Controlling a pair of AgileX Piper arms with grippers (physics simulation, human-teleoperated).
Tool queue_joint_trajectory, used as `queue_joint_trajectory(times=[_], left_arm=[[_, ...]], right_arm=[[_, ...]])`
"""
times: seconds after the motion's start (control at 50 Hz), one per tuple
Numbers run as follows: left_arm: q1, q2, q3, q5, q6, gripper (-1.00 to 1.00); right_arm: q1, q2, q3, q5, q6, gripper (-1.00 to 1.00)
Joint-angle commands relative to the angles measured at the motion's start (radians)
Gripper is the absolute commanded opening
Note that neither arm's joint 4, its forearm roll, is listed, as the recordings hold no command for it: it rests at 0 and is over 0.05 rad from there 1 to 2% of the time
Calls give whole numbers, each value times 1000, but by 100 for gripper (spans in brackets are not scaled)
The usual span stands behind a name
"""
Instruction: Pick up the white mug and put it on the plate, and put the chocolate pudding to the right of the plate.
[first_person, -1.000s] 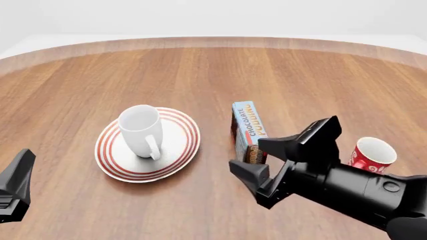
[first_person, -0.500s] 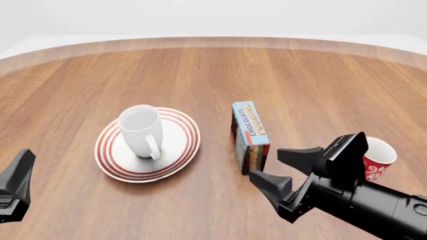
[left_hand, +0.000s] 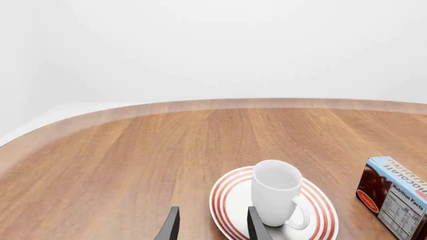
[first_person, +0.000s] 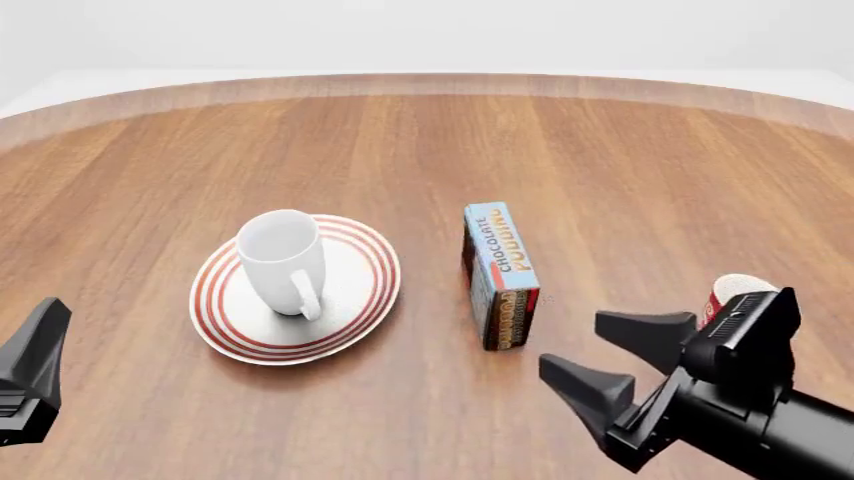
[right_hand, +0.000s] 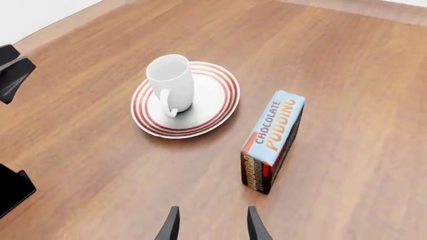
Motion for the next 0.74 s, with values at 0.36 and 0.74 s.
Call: queue_joint_trajectory(times=[0.36,0.74], left_arm=[[0,0,0,0,0,100],[0,0,0,0,0,100]], right_arm=[[-65,-310,41,260,-26,100],[-98,-425,21,373,-55,100]])
